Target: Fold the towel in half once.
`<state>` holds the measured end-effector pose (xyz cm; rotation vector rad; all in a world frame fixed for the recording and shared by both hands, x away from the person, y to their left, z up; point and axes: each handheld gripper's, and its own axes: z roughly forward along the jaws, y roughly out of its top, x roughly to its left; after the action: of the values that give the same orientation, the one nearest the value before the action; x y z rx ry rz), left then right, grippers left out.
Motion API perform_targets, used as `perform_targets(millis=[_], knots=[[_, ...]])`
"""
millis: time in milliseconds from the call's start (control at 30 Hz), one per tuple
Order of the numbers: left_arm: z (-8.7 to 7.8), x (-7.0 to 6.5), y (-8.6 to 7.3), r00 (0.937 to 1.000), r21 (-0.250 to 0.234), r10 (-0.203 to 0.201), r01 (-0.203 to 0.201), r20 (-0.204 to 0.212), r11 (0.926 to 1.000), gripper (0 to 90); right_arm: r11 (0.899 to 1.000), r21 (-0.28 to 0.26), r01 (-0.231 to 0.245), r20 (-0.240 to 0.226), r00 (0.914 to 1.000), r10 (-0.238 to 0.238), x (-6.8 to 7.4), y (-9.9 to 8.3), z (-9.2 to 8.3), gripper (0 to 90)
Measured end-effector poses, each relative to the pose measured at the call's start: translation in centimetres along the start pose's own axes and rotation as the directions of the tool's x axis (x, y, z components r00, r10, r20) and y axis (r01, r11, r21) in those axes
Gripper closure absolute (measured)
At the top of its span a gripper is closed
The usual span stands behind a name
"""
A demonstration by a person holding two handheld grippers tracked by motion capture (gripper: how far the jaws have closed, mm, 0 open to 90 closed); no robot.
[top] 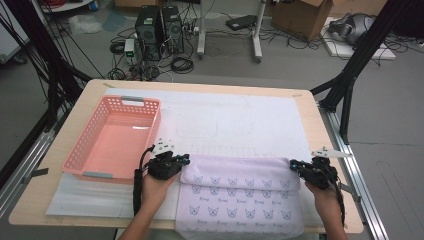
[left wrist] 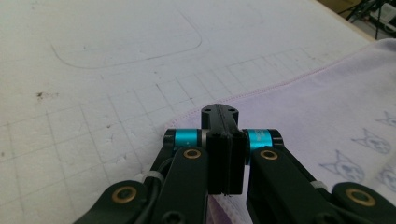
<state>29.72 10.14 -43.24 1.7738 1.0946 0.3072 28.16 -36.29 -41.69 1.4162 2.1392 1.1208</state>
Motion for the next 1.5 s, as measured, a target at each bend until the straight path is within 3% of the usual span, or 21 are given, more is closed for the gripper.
perform_targets(millis=[67, 133, 167, 200, 233, 300, 333, 400, 467, 600, 667, 833, 1033, 1133, 1233, 1500], knots=[[-0.5, 0.0, -0.2, 0.9999, -0.009, -0.002, 0.002, 0.014, 1.0000, 89.8, 1.000, -0.028, 0.002, -0.009, 1.0000, -0.002, 0.3, -0.4, -0.9, 85.1], [-0.4, 0.0, -0.5, 0.9999, -0.005, 0.009, -0.009, -0.010, 0.9999, 89.5, 0.999, -0.044, 0.002, -0.017, 0.9999, -0.003, 0.5, -0.8, -1.6, 85.0], [-0.2, 0.2, -0.7, 0.9996, -0.006, 0.005, -0.006, -0.029, 1.0000, 83.8, 0.999, -0.040, 0.003, -0.020, 0.9998, -0.004, 0.6, -1.0, -1.7, 84.9], [0.2, 0.4, -0.7, 0.9992, 0.006, -0.009, 0.009, -0.040, 0.9999, 70.6, 0.999, -0.036, 0.006, -0.021, 0.9998, -0.007, 0.6, -1.1, -1.7, 84.9], [0.5, 0.5, -0.7, 0.9988, 0.007, -0.025, 0.025, -0.042, 0.9997, 63.2, 1.000, -0.027, 0.000, -0.021, 0.9998, 0.000, 0.6, -1.3, -1.6, 84.8], [0.8, 0.6, -0.7, 0.9986, 0.001, -0.023, 0.023, -0.047, 0.9997, 59.6, 1.000, -0.029, 0.006, -0.023, 0.9997, -0.007, 0.6, -1.3, -1.4, 84.8], [1.7, 0.7, -0.6, 0.9970, 0.014, -0.023, 0.025, -0.074, 0.9996, 56.3, 1.000, -0.027, 0.009, -0.025, 0.9996, -0.010, 0.8, -1.4, -1.1, 84.8], [2.5, 0.9, -0.7, 0.9958, 0.048, -0.037, 0.041, -0.084, 0.9980, 57.3, 0.999, -0.031, 0.010, -0.029, 0.9995, -0.011, 0.8, -1.5, -1.0, 84.8], [2.8, 1.0, -0.6, 0.9953, 0.074, -0.041, 0.048, -0.088, 0.9961, 66.5, 0.999, -0.032, 0.005, -0.031, 0.9995, -0.006, 0.8, -1.6, -0.9, 84.7], [3.0, 0.4, -0.5, 0.9951, 0.110, 0.012, -0.002, -0.098, 0.9940, 82.9, 0.999, -0.037, 0.004, -0.032, 0.9995, -0.005, 0.6, -1.8, -0.7, 84.7], [2.9, 0.3, -0.5, 0.9958, 0.096, 0.013, -0.005, -0.090, 0.9954, 85.4, 0.999, -0.043, -0.006, -0.030, 0.9995, 0.005, 0.4, -1.8, -0.8, 84.7], [1.3, 0.2, -0.1, 0.9981, 0.005, -0.022, 0.022, -0.058, 0.9997, 86.4, 0.998, -0.070, -0.006, -0.017, 0.9998, 0.005, 0.6, -2.0, -1.3, 84.8], [-1.9, -0.7, 0.2, 0.9997, -0.084, -0.022, 0.022, 0.006, 0.9963, 86.3, 0.994, -0.106, 0.002, -0.023, 0.9997, -0.004, 1.2, -1.9, -3.0, 84.8], [-3.3, -1.2, -0.2, 0.9997, -0.093, -0.002, 0.004, 0.024, 0.9956, 86.3, 0.993, -0.122, 0.007, -0.027, 0.9996, -0.010, 1.6, -2.0, -4.3, 84.9], [-4.4, -1.5, -1.1, 0.9983, -0.091, -0.011, 0.016, 0.057, 0.9958, 86.3, 0.995, -0.104, 0.005, -0.034, 0.9994, -0.009, 2.0, -2.9, -5.2, 84.9], [-5.4, -2.2, -4.5, 0.9972, -0.009, -0.020, 0.021, 0.072, 0.9997, 86.3, 0.999, -0.042, -0.007, -0.041, 0.9992, 0.006, 3.2, -6.2, -6.6, 84.8]])
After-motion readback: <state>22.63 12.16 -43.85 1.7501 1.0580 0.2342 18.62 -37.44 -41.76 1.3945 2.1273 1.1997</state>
